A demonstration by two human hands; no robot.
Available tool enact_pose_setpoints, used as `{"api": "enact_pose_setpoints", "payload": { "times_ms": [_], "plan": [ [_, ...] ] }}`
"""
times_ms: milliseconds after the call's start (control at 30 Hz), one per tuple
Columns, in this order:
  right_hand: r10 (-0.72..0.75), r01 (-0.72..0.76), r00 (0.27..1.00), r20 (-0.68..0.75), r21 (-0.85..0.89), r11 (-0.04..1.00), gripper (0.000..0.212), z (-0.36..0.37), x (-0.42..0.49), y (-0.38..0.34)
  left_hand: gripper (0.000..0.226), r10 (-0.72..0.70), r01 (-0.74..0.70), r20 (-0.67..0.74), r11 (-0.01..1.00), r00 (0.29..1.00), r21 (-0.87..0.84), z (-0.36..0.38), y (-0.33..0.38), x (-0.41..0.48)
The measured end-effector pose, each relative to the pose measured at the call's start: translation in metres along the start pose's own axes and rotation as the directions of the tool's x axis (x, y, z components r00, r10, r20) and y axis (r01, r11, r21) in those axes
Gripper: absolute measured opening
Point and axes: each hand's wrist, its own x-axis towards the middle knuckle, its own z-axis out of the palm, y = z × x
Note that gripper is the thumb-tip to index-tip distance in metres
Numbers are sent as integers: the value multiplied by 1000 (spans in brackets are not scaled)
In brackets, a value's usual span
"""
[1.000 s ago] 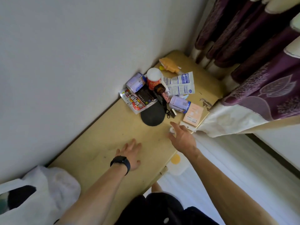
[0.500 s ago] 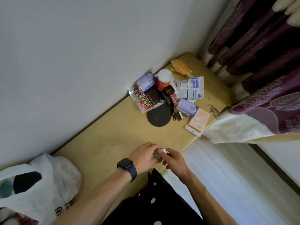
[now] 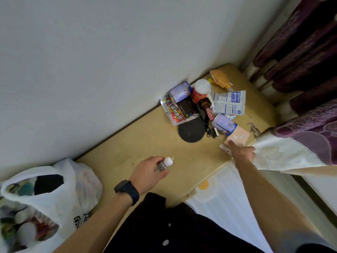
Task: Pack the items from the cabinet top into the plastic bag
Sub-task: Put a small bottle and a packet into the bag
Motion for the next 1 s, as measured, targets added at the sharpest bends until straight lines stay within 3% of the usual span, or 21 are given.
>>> {"api": "enact_pose_setpoints", "payload": {
  "times_ms": [133,300,367,467,600,733,867,1000],
  "plan": [
    [95,-116,990,102,224,968,80,4,6,8,40,-27,25,-47,999,999,-28,-3,-13,-13],
    [121,-208,972,201,496,843,34,8,-40,24,43,-17,15,-41,999,999,-42,0,-16,-25],
    [83,-196,968,235,510,838,20,13,-74,38,44,-15,11,-57,997,998,-73,-2,-14,-33],
    [-32,-147,931,363,455,878,21,31,-135,66,38,-8,-5,-102,991,995,-133,-12,-12,-53],
    [-163,-71,814,557,375,924,19,60,-225,88,34,-36,-20,-222,969,974,-247,-40,-25,-97],
    [-296,69,688,662,346,936,19,85,-304,74,37,-94,-45,-385,940,918,-339,-73,-55,-154],
    [-465,268,504,728,381,885,19,101,-380,39,32,-242,-20,-614,922,751,-387,-100,-98,-219],
    [-576,444,351,738,410,797,21,114,-442,7,39,-361,191,-687,930,630,-314,-124,-142,-265]
  ]
}}
